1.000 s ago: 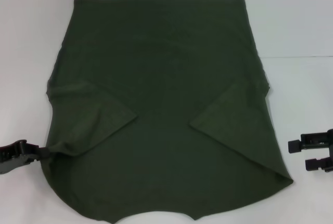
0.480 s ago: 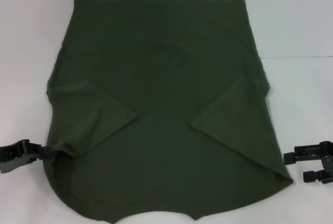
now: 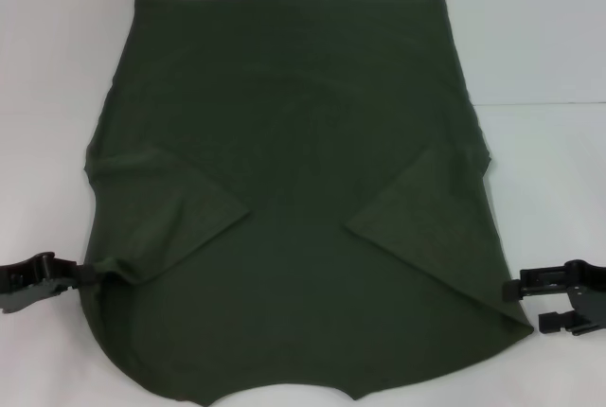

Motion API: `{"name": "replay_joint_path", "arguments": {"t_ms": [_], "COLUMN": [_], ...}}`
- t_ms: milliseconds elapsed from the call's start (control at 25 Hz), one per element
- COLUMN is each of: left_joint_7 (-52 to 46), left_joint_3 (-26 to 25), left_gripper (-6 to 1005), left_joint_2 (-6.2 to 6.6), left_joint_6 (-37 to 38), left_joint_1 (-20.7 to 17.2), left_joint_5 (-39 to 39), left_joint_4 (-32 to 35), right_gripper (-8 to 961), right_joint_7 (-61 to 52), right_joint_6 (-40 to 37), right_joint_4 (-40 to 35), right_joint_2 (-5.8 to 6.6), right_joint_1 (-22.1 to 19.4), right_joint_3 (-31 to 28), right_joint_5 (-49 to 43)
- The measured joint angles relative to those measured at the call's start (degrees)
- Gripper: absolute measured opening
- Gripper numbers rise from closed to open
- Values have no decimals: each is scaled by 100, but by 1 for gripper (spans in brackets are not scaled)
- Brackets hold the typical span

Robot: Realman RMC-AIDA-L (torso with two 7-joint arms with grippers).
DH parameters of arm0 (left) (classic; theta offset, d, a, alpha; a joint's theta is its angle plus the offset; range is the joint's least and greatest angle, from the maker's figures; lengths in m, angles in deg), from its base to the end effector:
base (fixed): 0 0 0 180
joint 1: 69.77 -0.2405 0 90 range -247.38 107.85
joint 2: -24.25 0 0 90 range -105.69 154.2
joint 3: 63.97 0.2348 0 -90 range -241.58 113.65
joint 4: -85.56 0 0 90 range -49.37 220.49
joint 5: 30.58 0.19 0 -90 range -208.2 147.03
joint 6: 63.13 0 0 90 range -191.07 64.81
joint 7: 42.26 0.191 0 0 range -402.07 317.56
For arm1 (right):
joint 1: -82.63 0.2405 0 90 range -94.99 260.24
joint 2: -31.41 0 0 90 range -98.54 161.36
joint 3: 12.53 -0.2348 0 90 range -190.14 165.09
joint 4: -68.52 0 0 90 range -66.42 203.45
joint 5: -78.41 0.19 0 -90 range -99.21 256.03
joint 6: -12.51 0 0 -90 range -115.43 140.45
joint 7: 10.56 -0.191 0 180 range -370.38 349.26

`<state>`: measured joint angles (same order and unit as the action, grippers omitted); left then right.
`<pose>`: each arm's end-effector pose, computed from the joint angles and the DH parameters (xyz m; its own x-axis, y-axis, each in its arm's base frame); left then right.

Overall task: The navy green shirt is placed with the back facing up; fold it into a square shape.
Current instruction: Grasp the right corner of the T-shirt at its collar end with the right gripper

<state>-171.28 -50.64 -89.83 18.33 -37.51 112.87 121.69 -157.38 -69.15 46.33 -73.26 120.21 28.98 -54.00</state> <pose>-0.3205 0.3334 0.0181 0.0266 0.8558 0.5165 0.9995 -0.0312 0.0002 0.2983 0.3314 0.0024 -0.0887 -0.9702 -0.2256 -0.9960 0.0883 0.0119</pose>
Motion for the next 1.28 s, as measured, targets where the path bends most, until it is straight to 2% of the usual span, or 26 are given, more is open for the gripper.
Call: {"name": "replay_joint_path", "arguments": {"t_ms": [280, 1280], "left_joint_7": [1, 20], "left_joint_3": [11, 9], "left_gripper": [27, 28], "left_joint_2": [-6, -9], "left_joint_6": [-27, -25], "left_joint_1": [-14, 5], "left_joint_5": [-89, -189], "left_joint_4": [-1, -19], "right_gripper": [871, 861], "right_joint_7": [0, -33], "right_joint_6": [113, 257], "right_joint_4": [4, 4], "right_joint_2": [-114, -258], "right_joint_1": [81, 258], "right_joint_3": [-3, -8], "right_joint_5": [-173, -219]}}
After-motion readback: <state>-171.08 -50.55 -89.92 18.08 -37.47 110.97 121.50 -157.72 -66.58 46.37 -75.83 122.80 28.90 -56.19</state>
